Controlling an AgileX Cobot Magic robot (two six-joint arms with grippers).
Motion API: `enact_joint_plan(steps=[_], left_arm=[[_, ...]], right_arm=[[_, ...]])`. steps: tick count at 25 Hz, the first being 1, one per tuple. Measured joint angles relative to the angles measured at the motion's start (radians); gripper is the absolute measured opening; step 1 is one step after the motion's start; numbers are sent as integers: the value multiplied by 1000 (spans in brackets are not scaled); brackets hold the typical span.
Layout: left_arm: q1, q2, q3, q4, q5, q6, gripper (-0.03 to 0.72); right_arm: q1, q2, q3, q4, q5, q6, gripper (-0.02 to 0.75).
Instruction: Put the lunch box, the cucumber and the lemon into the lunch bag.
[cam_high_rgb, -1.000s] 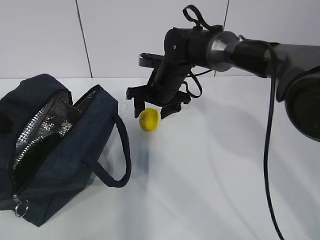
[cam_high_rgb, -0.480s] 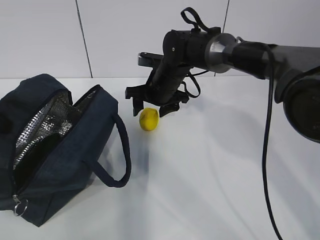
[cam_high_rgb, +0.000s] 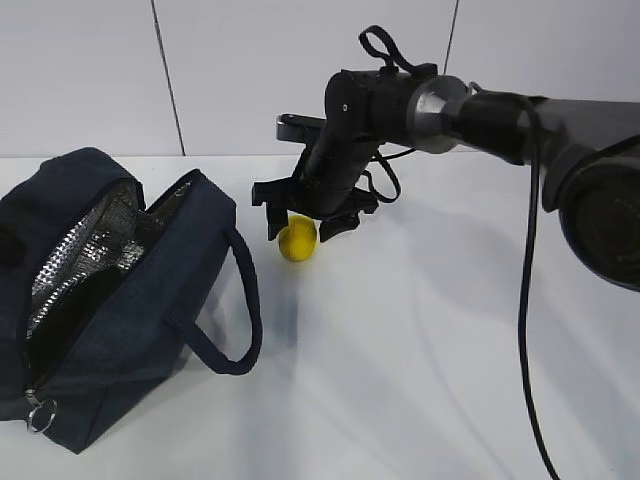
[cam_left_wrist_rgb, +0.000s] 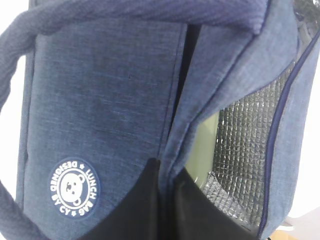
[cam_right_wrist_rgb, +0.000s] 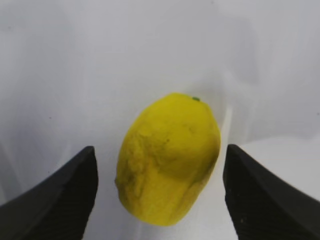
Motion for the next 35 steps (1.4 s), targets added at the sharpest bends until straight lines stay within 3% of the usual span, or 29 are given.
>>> enact_joint_plan(steps=[8, 14, 35], left_arm=[[0, 0, 0, 0, 0, 0, -1], [0, 0, 0, 0, 0, 1, -1], [0, 0, 0, 0, 0, 2, -1]], right_arm=[[0, 0, 0, 0, 0, 0, 561], [0, 0, 0, 0, 0, 0, 462], [0, 8, -2, 2, 5, 0, 356]])
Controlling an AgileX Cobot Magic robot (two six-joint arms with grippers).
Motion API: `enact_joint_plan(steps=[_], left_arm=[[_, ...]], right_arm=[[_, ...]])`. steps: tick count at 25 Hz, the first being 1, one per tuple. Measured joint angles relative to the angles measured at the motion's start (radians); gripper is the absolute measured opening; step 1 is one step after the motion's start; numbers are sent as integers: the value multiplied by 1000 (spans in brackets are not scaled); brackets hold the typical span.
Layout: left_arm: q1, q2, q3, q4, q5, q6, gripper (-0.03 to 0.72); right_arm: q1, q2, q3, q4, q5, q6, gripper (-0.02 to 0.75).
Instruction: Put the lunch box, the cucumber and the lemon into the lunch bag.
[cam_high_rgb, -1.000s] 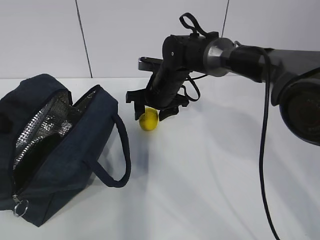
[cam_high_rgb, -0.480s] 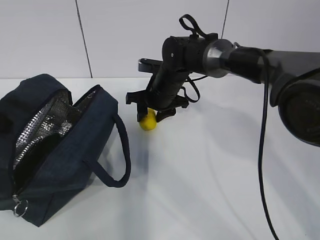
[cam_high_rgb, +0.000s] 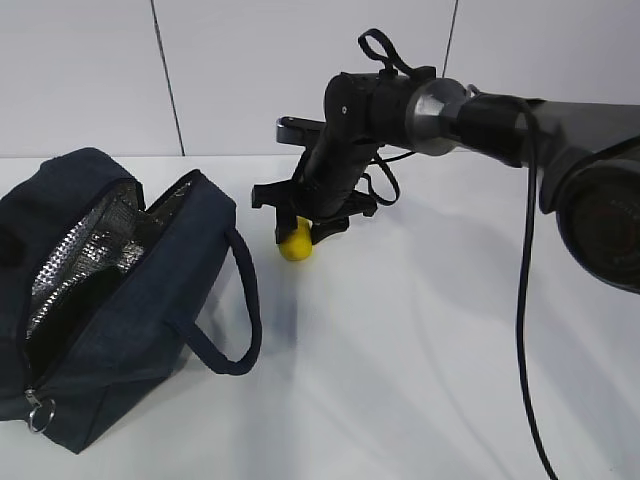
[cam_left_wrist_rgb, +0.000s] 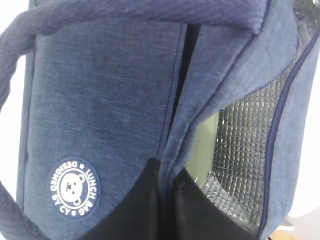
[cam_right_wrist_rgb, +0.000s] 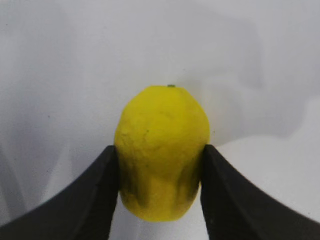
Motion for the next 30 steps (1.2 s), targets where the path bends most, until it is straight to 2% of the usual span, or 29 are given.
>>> enact_joint_plan(steps=[8, 18, 22, 30], left_arm=[[0, 0, 0, 0, 0, 1, -1], [0, 0, 0, 0, 0, 1, -1], [0, 0, 0, 2, 0, 1, -1], [0, 0, 0, 5, -2, 1, -1]], right_arm=[[0, -2, -4, 4, 46, 0, 347], [0, -2, -136, -31, 316, -4, 335], [0, -6, -205, -38, 323, -15, 334], [0, -82, -212, 15, 334, -53, 333]])
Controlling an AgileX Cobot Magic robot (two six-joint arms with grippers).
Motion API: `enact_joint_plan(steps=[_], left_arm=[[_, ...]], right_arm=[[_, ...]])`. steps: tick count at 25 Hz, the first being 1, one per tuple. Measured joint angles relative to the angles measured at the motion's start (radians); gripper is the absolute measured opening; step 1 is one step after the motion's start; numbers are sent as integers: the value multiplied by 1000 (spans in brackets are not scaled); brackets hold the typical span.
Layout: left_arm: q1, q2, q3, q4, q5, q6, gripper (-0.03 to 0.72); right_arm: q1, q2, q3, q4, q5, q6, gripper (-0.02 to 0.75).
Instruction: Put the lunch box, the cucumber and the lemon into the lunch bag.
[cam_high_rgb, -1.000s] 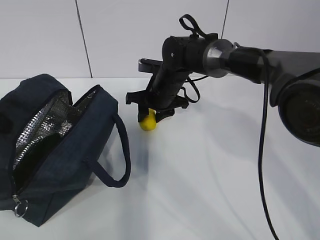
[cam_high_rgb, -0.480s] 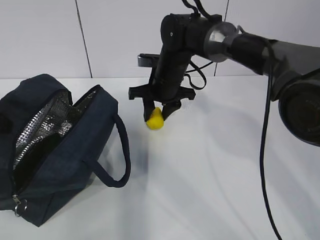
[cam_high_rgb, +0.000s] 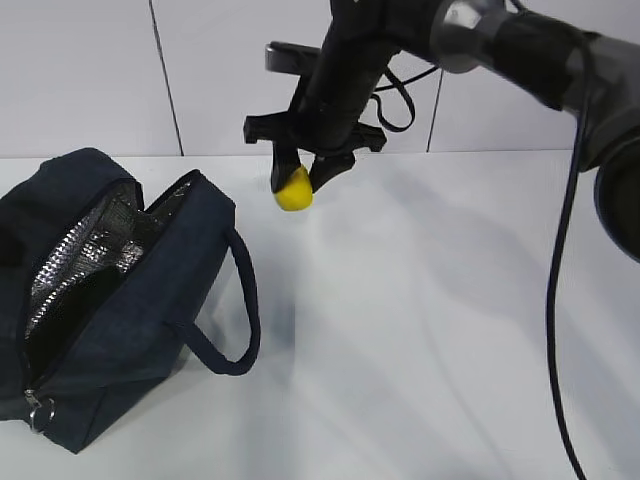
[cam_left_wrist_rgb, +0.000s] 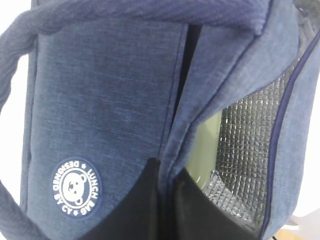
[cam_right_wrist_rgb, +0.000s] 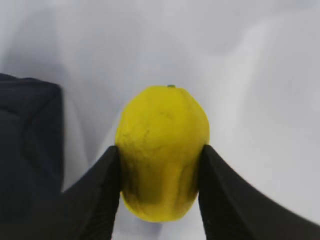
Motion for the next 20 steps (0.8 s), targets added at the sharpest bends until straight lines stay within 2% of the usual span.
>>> enact_joint_plan(steps=[6, 9, 20], left_arm=[[0, 0, 0, 10, -1, 0, -1], [0, 0, 0, 10, -1, 0, -1], [0, 0, 0, 13, -9, -22, -1]], right_arm=[[6, -96, 0, 33, 7, -44, 333], [6, -136, 23, 84, 9, -73, 333], [6, -296, 256, 276, 14, -203, 333]])
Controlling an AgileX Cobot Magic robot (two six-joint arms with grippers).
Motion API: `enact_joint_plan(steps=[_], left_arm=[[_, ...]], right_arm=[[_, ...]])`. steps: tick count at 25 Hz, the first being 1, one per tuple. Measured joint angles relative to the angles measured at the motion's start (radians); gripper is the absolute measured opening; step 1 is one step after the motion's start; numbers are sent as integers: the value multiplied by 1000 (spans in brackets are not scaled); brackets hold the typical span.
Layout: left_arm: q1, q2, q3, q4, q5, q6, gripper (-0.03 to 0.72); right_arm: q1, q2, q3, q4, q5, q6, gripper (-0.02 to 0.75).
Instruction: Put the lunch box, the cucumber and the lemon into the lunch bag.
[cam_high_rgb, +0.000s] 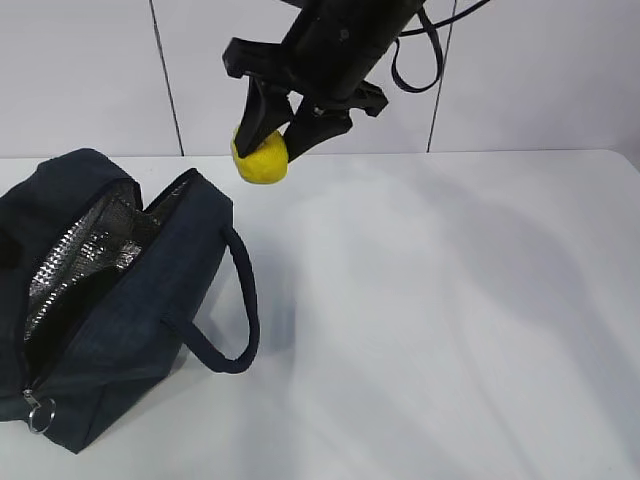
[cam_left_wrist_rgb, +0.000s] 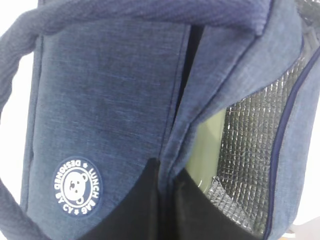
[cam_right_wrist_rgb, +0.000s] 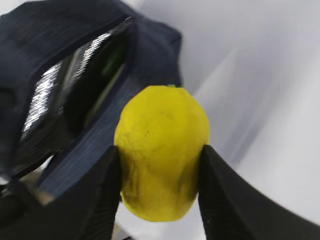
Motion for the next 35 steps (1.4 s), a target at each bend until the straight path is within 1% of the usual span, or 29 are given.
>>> enact_joint_plan(steps=[4, 7, 13, 18, 23, 27, 35], left_arm=[[0, 0, 0, 1, -12, -8, -1], [0, 0, 0, 1, -12, -12, -1], [0, 0, 0, 1, -14, -14, -1], [0, 0, 0, -7, -15, -15, -1], [0, 0, 0, -9, -16, -15, -1], [0, 0, 0, -9, -16, -15, -1], [0, 0, 0, -9, -18, -15, -1]], right_arm=[[4, -59, 78, 118, 0, -56, 333], [32, -73, 99, 183, 0, -83, 332], [123, -73, 100, 216, 0, -118, 330], [159, -73, 101, 248, -20, -121, 330], [163, -38, 101, 346, -127, -124, 330], [163, 32, 101, 402, -155, -124, 330], [163, 112, 104, 414, -182, -124, 330]])
